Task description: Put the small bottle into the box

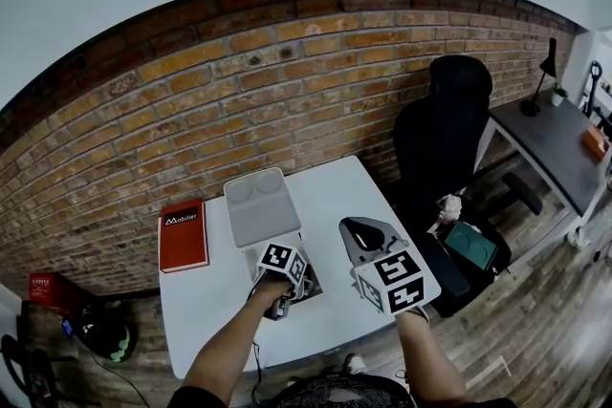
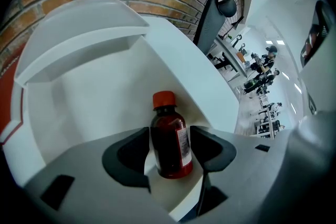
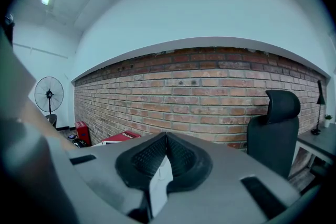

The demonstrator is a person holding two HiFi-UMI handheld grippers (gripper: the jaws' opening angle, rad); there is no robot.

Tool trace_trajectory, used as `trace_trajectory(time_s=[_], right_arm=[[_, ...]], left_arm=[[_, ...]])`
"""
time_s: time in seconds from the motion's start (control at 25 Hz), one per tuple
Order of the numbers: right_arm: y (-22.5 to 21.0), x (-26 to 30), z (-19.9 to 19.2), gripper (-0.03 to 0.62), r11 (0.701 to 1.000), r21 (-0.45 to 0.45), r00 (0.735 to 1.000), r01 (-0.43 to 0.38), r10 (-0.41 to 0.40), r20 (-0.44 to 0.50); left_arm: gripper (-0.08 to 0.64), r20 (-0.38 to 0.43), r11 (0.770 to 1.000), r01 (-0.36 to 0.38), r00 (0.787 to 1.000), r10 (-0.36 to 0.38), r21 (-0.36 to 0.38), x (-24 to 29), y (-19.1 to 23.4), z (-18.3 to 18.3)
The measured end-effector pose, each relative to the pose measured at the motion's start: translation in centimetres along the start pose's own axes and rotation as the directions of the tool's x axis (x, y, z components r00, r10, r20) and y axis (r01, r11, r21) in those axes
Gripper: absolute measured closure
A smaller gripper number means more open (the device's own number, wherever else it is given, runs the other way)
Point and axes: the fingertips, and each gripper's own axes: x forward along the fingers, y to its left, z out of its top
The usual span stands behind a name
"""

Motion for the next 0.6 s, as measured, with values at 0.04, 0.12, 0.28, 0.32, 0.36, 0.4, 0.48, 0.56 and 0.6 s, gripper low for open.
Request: trace_trajectory(time_s=[0.04, 0.12, 0.28, 0.32, 0.36, 0.4, 0.48, 0.56, 0.6], right_arm=[[0.0, 0.0, -0.1, 0.572, 1.0, 0.0, 1.0, -0.002, 0.002, -0.001], [0.1, 0.2, -0.1, 0.572, 1.0, 0.0, 1.0, -0.007, 0.007, -0.002], [0.3, 0.4, 0.1, 0.572, 1.0, -0.001, 1.0, -0.016, 0.016, 0.002], [0.4, 0.5, 0.1, 0.572, 1.0, -0.001, 1.0, -0.019, 0.019, 0.004], [0.4, 0.6, 0.2, 0.572, 1.0, -0.001, 1.0, -0.021, 0.021, 0.005], [0.5, 0.7, 0.3, 0.572, 1.0, -0.002, 1.0, -0.025, 0.025, 0.005], [0.7, 1.0, 0.5, 0.572, 1.0, -0.003, 1.0, -0.031, 0.031, 0.005], [0.8, 1.3, 0.6, 0.572, 0.999, -0.005, 0.999, -0.038, 0.039, 0.007], [0.9, 1.4, 0.7, 0.572, 0.999, -0.005, 0.999, -0.042, 0.042, 0.008]], left_arm=[[0.301, 0.005, 1.0, 0.005, 1.0, -0.005, -0.004, -0.1, -0.1, 0.1], [0.301, 0.015, 1.0, 0.01, 1.0, -0.01, -0.01, -0.4, -0.2, 0.2], [0.301, 0.042, 1.0, 0.01, 0.999, -0.01, -0.013, -1.4, -0.1, 0.4], [0.301, 0.052, 1.0, 0.011, 0.999, -0.01, -0.015, -1.7, 0.0, 0.6], [0.301, 0.065, 1.0, 0.012, 0.998, -0.01, -0.018, -2.1, 0.0, 0.8], [0.301, 0.08, 1.0, 0.012, 0.997, -0.01, -0.022, -2.5, 0.1, 1.0], [0.301, 0.113, 0.999, 0.014, 0.994, -0.01, -0.031, -3.4, 0.3, 1.3], [0.301, 0.146, 0.999, 0.015, 0.989, -0.009, -0.038, -4.2, 0.4, 1.6], [0.301, 0.162, 0.999, 0.016, 0.987, -0.009, -0.039, -4.7, 0.4, 1.8]])
